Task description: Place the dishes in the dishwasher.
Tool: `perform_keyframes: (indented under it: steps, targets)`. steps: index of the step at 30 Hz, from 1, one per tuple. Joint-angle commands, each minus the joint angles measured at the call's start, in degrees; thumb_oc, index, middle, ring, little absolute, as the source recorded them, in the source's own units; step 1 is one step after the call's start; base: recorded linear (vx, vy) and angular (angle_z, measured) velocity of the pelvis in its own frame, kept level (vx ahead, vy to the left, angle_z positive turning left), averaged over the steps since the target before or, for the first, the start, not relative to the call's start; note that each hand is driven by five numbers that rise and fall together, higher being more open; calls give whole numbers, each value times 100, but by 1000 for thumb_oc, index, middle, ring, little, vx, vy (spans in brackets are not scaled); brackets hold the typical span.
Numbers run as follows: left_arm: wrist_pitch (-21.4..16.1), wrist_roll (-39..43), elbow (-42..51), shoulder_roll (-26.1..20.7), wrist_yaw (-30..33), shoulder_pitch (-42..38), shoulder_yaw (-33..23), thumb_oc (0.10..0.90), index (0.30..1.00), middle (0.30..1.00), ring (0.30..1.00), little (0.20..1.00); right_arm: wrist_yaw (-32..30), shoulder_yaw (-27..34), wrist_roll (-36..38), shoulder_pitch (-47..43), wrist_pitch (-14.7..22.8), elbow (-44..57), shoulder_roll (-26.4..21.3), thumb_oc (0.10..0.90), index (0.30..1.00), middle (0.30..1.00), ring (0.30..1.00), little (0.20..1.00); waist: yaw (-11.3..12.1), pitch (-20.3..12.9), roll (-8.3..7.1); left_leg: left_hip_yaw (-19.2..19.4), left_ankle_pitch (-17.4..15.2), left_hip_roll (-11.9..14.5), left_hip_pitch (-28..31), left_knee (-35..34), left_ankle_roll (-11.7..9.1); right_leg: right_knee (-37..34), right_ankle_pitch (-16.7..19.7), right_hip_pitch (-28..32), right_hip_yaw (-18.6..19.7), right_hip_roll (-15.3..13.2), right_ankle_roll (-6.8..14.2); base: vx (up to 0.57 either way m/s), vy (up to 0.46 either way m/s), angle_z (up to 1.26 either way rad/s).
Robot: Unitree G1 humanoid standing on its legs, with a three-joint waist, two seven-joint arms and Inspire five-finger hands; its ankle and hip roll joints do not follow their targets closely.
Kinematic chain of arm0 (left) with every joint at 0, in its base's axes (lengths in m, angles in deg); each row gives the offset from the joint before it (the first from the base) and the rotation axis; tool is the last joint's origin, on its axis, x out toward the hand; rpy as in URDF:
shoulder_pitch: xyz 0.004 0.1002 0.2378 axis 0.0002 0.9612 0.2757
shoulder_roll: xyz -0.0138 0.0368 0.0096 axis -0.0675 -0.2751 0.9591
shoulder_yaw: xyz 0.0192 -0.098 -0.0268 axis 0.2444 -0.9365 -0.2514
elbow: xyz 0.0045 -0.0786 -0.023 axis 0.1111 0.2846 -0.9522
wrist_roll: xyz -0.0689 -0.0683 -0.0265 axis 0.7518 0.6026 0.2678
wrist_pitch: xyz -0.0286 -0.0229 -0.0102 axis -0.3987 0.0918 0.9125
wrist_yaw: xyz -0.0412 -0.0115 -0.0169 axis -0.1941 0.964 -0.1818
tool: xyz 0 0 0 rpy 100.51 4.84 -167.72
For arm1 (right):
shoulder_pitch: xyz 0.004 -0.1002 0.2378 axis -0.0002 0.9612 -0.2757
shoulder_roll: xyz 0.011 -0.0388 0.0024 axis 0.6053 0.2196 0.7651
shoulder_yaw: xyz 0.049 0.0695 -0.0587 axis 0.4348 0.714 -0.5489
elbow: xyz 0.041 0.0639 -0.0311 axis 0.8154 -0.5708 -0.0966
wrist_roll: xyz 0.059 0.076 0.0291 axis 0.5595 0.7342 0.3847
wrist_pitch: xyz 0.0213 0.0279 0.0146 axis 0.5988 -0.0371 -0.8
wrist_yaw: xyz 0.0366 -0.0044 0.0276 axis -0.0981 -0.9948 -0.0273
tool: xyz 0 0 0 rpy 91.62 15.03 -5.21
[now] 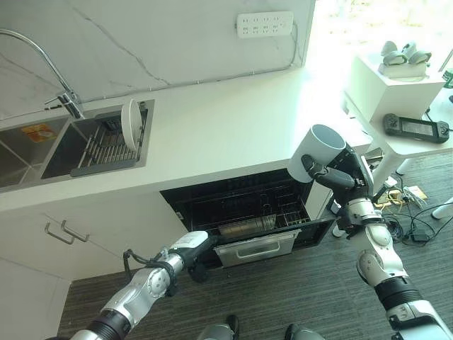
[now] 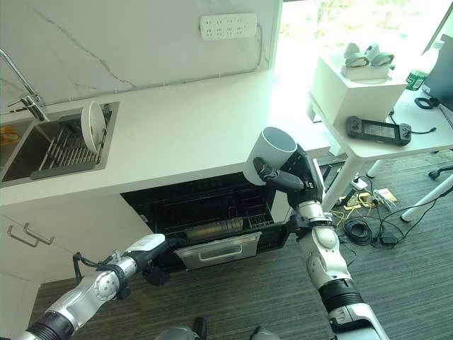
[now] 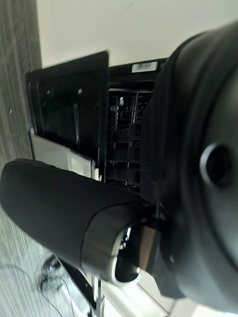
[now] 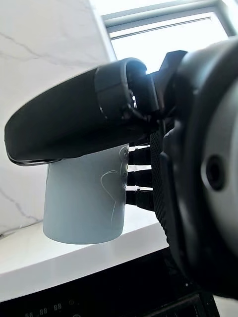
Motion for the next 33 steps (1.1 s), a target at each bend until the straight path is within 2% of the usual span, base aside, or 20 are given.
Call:
perform_keyframes:
  steps: [1,4,6,9,14,16,17,19,24,28,29,33]
  targets:
    - [-9,-390,215,-236,639,-393,-107,800,900,900,900,900,330,179,-242,-713,638,588,-188,400,300,300,300,300,133,-214,-123,-64,-1013,153,0,663,-49,-367,-338,590,-23,-5,508,90,-18,4]
    - [98,-598,-38,-121,1078,-593,-39,800,900,900,900,900,284,164,-322,-905,542,669,-272,400,300,300,300,300,129,-25,-119,-256,-899,142,-50,663,-43,-367,-317,632,-76,125,397,46,-38,15]
    - [215,-565,-445,113,1350,-844,41,800,900,900,900,900,266,124,-374,-1086,496,645,-274,400,300,300,300,300,117,158,-113,-400,-832,141,-125,663,-68,-367,-321,586,-118,194,329,9,-85,42]
    - [192,-707,-871,420,1259,-952,172,800,900,900,900,900,347,114,-497,-1139,451,636,-275,400,300,300,300,300,62,212,-109,-407,-803,178,-173,663,-130,-367,-350,542,-165,221,292,39,-56,23]
    - [402,-771,-1020,698,429,-825,408,800,900,900,900,900,496,141,-536,-1139,264,854,-319,400,300,300,300,300,-61,248,-54,-383,-756,219,-222,663,-220,-367,-397,514,-173,277,240,56,2,5]
    - [396,-724,-1023,734,182,-767,446,800,900,900,900,900,529,143,-538,-1113,204,985,-329,400,300,300,300,300,-106,263,-26,-366,-736,235,-231,663,-244,-367,-410,515,-161,293,221,49,31,-2]
    - [334,-707,-975,745,-156,-707,494,800,900,900,900,900,581,163,-545,-1092,120,1120,-332,400,300,300,300,300,-155,278,9,-340,-725,254,-238,663,-264,-367,-417,506,-144,302,209,39,57,-10]
    - [203,-753,-732,688,-844,-607,596,800,900,900,900,900,661,187,-590,-1036,32,1246,-324,400,300,300,300,300,-217,300,68,-301,-719,264,-235,663,-282,-367,-426,495,-121,296,206,20,63,-10]
    - [99,-788,-493,632,-1678,-563,779,800,900,900,900,900,757,174,-664,-942,9,1237,-265,400,300,300,300,300,-296,299,122,-240,-741,259,-184,663,-288,-367,-445,527,-82,271,216,10,38,-9]
    - [208,-695,-275,552,-2505,-528,945,800,900,900,900,900,852,188,-711,-899,-18,1192,-284,400,300,300,300,300,-346,294,190,-202,-758,243,-151,663,-291,-367,-456,540,-62,244,235,3,54,-1]
    - [289,-645,-57,423,-2943,-507,1004,800,900,900,900,900,959,194,-769,-849,-87,1167,-328,400,300,300,300,300,-384,291,261,-172,-771,223,-125,663,-292,-367,-458,549,-47,224,257,-6,83,0]
    - [289,-626,183,286,-3181,-464,972,800,900,900,900,900,1217,220,-856,-778,-268,1149,-409,400,300,300,300,300,-384,286,295,-157,-782,209,-119,663,-293,-367,-466,554,-41,204,271,-1,18,0]
